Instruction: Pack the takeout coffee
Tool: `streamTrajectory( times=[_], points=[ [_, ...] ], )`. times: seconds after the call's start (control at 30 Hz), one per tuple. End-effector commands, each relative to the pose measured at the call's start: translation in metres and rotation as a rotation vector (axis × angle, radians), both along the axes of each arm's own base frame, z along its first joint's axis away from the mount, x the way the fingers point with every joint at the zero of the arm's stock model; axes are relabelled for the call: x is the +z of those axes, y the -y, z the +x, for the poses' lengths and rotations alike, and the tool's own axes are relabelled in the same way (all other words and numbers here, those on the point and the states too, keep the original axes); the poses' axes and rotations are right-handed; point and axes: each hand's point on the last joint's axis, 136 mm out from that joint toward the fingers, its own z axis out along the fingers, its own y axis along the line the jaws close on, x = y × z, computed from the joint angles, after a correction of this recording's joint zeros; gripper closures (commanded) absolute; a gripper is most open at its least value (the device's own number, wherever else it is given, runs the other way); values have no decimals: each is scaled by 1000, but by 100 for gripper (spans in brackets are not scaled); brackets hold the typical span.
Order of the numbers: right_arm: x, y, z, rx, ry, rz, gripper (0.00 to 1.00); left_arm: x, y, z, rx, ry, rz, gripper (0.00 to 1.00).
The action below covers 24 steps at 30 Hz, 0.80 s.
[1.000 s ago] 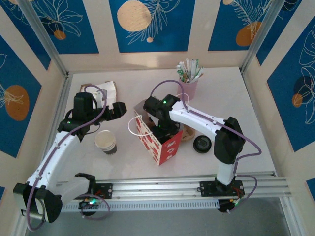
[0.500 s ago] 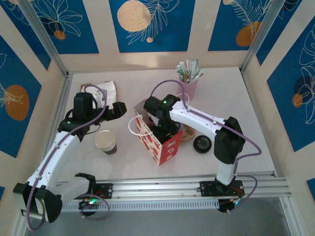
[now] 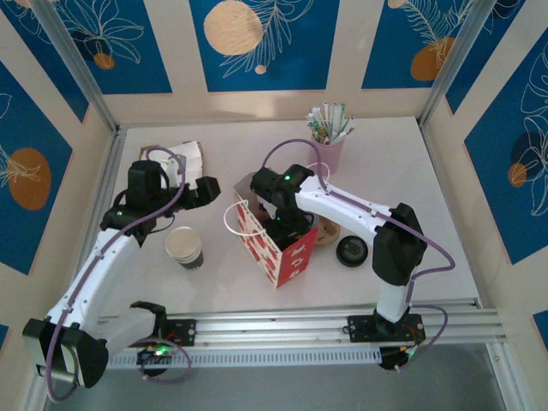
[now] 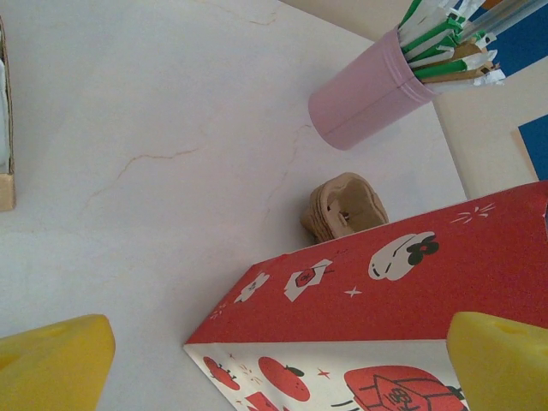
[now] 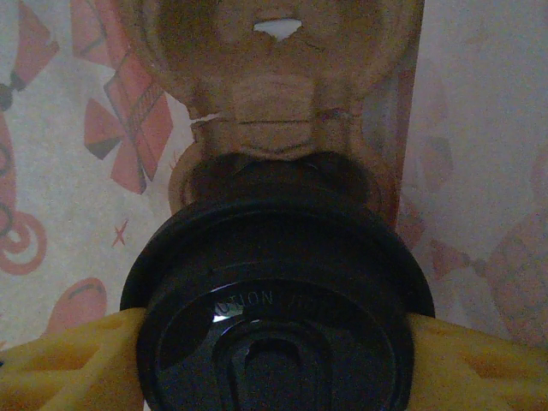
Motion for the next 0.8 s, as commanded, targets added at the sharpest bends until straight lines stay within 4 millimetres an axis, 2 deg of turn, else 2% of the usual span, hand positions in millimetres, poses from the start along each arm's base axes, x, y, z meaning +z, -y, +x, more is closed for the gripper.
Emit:
streamTrajectory(
  times=[0.0,0.77],
  points=[
    [-43,-7,-5,11,-84,-29,33,9,2,0,-15,24,-19,0],
    [-18,-6,-3,8,-34,-18,23,16,3,-2,-17,36,-28,0]
  ],
)
